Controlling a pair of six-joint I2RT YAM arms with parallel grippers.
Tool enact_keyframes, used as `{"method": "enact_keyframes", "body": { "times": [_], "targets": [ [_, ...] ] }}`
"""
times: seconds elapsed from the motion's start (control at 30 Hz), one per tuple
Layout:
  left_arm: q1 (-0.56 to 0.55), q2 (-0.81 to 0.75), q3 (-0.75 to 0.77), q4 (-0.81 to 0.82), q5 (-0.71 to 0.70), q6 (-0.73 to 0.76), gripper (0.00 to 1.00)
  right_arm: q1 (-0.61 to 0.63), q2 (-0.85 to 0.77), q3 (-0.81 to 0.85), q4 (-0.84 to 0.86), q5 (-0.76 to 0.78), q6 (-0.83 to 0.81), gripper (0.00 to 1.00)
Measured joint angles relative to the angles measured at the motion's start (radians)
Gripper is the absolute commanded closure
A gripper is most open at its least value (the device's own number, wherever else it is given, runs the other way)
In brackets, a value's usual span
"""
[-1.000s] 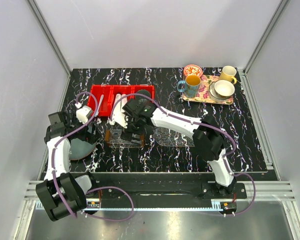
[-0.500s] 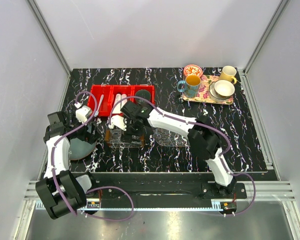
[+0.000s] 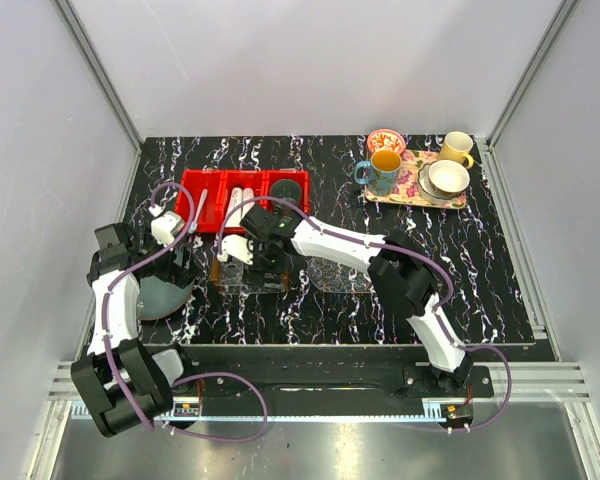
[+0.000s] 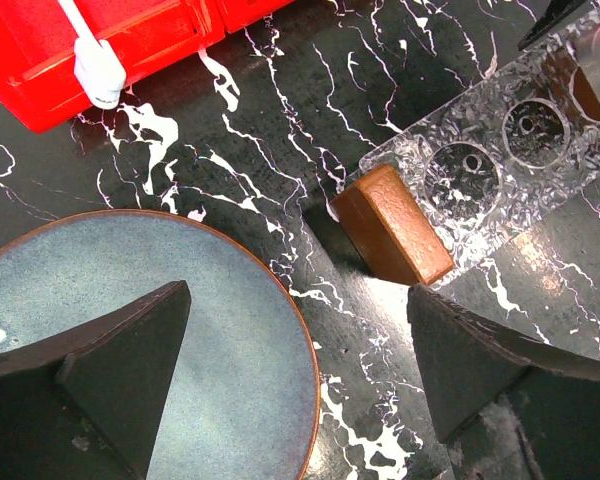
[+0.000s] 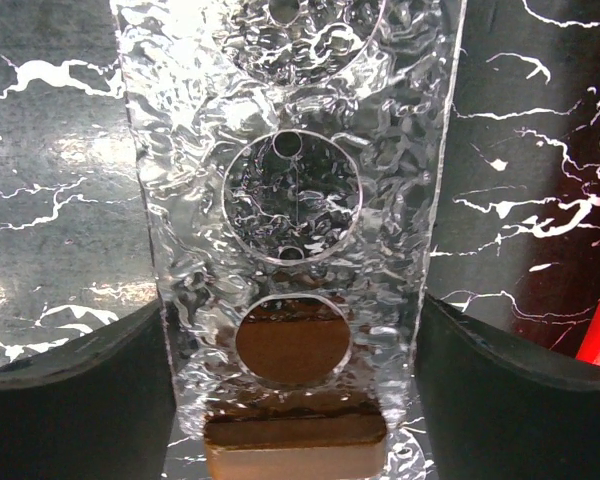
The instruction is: Prepare toiletry sets of a toothbrush and toothpaste on the tray
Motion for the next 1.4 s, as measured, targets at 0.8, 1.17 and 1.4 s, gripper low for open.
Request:
{"method": "enact_keyframes", "body": {
  "times": [0.8, 1.17, 1.4],
  "targets": [
    [0.0, 0.003, 0.0, 0.013, 0.038, -0.009, 0.05, 0.002, -0.101, -0.078, -0.046, 0.09, -0.012, 0.62],
    [0.0, 0.016, 0.022, 0.024, 0.067, -0.019, 0.04, -0.043, -0.291, -0.225, -0.066, 0.105, -0.03, 0.68],
    [0.001, 0.04, 0.027, 0.026, 0.082, -0.021, 0.04, -0.168, -0.423, -0.349, -0.07, 0.093, -0.062, 0.71]
  ]
}}
